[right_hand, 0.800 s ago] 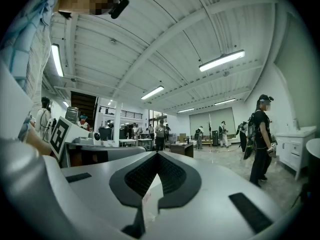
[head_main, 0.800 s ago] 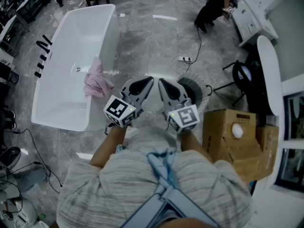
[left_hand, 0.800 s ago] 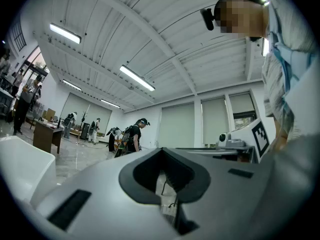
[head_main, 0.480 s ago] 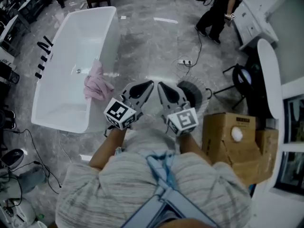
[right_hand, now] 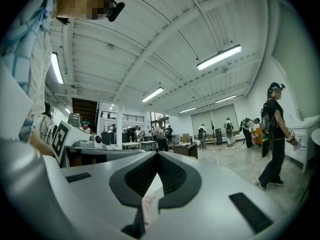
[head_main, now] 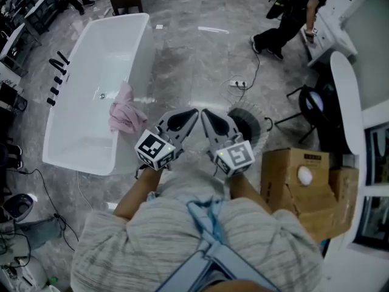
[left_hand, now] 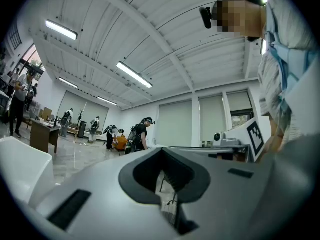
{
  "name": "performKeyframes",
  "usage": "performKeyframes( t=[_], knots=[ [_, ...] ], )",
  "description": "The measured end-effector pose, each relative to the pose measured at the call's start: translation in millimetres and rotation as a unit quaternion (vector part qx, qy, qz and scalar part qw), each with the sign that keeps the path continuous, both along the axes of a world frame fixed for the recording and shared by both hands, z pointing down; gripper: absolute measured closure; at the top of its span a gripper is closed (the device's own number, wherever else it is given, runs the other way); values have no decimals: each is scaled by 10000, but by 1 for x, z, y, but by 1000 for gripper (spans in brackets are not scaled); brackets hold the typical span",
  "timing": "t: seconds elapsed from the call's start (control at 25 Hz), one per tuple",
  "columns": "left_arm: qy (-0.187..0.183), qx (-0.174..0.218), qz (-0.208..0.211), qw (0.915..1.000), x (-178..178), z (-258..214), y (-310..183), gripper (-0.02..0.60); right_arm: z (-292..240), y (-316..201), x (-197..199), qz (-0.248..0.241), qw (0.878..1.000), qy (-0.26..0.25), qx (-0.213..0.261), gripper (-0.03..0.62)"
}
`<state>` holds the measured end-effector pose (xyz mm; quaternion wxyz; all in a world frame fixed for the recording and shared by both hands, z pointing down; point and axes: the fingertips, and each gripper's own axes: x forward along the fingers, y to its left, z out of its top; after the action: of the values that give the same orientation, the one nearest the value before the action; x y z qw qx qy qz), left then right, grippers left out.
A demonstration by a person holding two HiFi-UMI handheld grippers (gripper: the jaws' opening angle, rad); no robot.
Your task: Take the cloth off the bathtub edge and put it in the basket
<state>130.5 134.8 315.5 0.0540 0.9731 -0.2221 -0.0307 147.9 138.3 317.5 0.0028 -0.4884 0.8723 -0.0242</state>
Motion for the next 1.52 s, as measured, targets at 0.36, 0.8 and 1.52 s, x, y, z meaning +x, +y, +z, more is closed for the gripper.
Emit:
performKeyframes(
  t=[0.36,0.8,1.52],
  knots=[
    [-102,-35,-1,9999,-1,-1,-12,578,-2,-14,1,44,9999,125,62,591],
    [-40,87,49,9999,-50,2,-78,578,0,-77,-47,2,10000,32,81,591],
    [-182,5,155,9997,-188,16,-206,578,21,-204,-187,140,9998,61,-89,591]
  ],
)
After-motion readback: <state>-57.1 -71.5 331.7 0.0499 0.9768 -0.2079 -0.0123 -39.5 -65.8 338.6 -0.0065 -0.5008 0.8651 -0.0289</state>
